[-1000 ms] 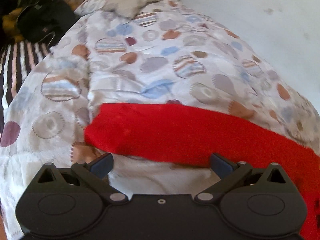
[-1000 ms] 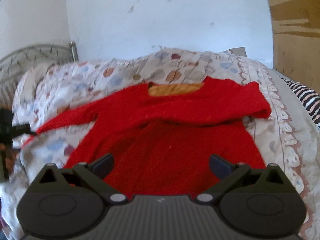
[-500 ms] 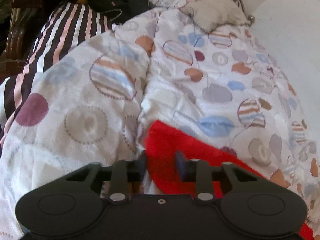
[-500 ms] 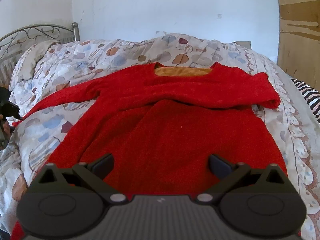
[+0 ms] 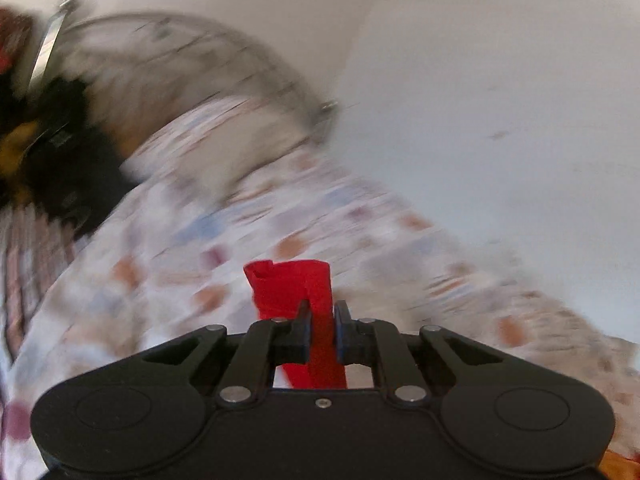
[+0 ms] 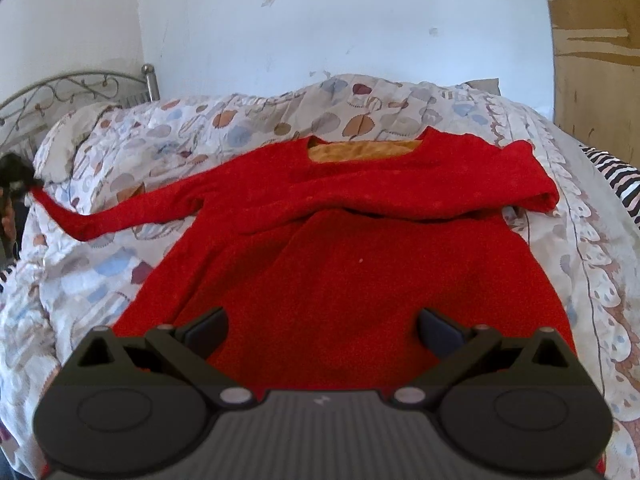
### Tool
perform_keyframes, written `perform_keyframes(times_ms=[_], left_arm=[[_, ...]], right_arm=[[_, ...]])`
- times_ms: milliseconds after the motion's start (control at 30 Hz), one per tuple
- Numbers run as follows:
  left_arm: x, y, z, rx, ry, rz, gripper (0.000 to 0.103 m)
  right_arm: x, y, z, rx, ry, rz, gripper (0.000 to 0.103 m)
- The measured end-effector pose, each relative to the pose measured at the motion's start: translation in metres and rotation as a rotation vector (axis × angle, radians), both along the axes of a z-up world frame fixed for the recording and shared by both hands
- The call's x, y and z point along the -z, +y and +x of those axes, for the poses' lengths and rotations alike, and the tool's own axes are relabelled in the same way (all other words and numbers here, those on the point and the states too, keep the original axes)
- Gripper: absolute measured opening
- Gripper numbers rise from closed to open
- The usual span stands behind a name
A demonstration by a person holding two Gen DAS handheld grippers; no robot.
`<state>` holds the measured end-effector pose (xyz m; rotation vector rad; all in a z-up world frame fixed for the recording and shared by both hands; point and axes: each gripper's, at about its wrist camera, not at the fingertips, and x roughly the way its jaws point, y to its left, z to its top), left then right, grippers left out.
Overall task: Fold small clothes
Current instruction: 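Lay the held sleeve across the sweater body and open the left gripper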
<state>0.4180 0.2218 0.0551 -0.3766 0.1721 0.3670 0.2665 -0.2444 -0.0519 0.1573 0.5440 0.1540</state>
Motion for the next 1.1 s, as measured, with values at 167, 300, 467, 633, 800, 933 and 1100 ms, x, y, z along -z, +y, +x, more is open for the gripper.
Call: perform_keyframes(times_ms=[167, 300, 467, 633, 800, 933, 1100], left_arm=[[-0.052, -0.076, 0.001, 0.216, -0.100, 0.119, 0.011], [-0.076, -0.138, 0.004, 0.378, -0.142, 0.143, 0.011], [-0.080, -0.222, 0.004, 0.591, -0.151, 0.175, 0.011], [-0.045, -0.296, 0.010, 0.768, -0.075, 0.164, 0.011], [0.011, -0.345, 0.006, 0.896, 0.056, 0.164, 0.011], [0.050, -0.364, -0.004, 0.973, 0.147, 0.210, 0.013], [0.075, -0.365, -0.018, 1.017, 0.230, 0.241, 0.036]], right_arm=[[-0.012, -0.012, -0.006, 0.025, -0.037, 0.011, 0.103], [-0.023, -0.030, -0.013, 0.063, -0.067, 0.022, 0.103], [-0.029, -0.058, -0.029, 0.127, -0.084, 0.015, 0.103], [-0.028, -0.089, -0.046, 0.212, -0.076, 0.007, 0.103], [-0.021, -0.116, -0.061, 0.296, -0.045, 0.008, 0.103], [-0.012, -0.127, -0.070, 0.339, -0.024, 0.006, 0.103], [-0.003, -0.132, -0.074, 0.365, -0.008, 0.026, 0.103]])
